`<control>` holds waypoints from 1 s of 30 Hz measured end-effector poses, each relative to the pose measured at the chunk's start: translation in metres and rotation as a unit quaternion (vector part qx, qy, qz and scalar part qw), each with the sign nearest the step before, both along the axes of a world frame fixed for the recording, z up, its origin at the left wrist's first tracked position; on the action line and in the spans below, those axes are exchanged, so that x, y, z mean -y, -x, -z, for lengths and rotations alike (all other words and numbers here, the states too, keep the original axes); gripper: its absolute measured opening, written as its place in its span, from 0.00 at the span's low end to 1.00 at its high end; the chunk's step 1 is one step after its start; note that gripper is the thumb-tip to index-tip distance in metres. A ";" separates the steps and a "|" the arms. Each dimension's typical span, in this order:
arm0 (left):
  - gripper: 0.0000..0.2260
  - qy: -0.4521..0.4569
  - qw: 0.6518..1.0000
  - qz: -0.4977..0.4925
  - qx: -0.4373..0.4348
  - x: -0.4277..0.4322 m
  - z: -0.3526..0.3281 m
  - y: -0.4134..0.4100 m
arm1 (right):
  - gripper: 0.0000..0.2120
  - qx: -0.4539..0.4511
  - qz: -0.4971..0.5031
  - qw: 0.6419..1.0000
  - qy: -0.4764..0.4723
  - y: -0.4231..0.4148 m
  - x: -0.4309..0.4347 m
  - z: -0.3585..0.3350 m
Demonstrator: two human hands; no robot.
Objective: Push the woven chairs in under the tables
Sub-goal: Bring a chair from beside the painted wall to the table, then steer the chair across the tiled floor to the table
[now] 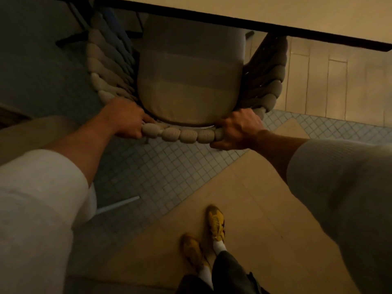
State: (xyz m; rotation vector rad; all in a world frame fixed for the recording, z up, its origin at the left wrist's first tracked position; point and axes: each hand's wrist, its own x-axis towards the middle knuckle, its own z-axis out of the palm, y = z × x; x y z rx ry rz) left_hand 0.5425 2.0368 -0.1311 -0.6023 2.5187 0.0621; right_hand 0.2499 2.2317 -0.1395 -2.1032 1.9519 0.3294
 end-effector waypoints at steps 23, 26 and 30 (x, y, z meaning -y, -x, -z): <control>0.50 0.025 0.961 -0.262 -0.084 -0.105 -0.120 -0.008 | 0.62 0.058 0.036 0.993 -0.092 -0.045 0.028 -0.140; 0.51 0.005 0.955 -0.288 -0.078 -0.121 -0.158 -0.029 | 0.62 0.041 -0.007 0.994 -0.097 -0.060 0.032 -0.172; 0.53 0.016 0.941 -0.333 -0.056 -0.143 -0.200 -0.082 | 0.61 0.033 -0.068 0.992 -0.099 -0.085 0.030 -0.207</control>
